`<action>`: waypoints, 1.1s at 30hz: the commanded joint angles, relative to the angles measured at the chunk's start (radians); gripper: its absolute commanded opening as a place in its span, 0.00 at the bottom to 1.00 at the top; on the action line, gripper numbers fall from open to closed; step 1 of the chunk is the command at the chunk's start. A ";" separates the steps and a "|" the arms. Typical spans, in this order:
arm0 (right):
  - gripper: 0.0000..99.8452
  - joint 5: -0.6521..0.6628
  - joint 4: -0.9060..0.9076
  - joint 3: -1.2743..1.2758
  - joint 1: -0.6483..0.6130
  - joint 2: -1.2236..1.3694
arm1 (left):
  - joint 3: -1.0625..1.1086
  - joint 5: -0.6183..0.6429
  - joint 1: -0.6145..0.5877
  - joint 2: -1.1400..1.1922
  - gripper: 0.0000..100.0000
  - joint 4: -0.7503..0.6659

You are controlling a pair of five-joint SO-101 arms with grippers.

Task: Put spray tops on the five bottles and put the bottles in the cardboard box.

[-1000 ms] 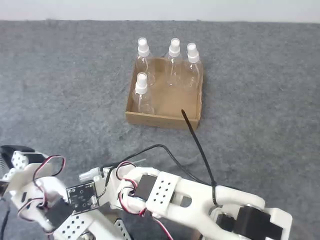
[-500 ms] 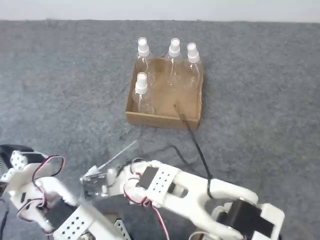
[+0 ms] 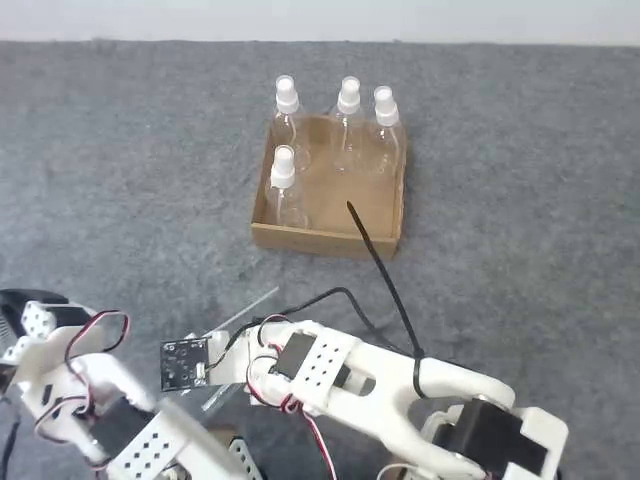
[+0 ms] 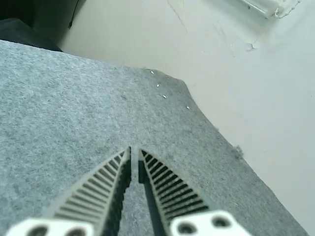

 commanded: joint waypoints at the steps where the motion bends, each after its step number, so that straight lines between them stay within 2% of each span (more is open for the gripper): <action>1: 0.24 0.006 -0.024 -0.064 0.030 -0.010 | -0.012 -0.003 0.002 -0.009 0.02 -0.034; 9: 0.24 0.097 -0.035 -0.074 0.071 -0.005 | -0.012 -0.003 0.002 -0.009 0.02 -0.034; 18: 0.24 0.098 -0.044 -0.097 0.033 0.001 | -0.012 -0.003 0.002 -0.009 0.02 -0.034; 23: 0.23 0.097 -0.012 -0.098 0.099 -0.021 | -0.012 -0.005 0.002 -0.009 0.02 -0.034; 29: 0.23 0.071 0.102 -0.097 0.120 -0.125 | -0.021 -0.009 0.002 -0.009 0.02 -0.034; 33: 0.23 -0.029 0.131 -0.094 0.122 -0.165 | -0.068 -0.109 0.002 -0.008 0.02 -0.031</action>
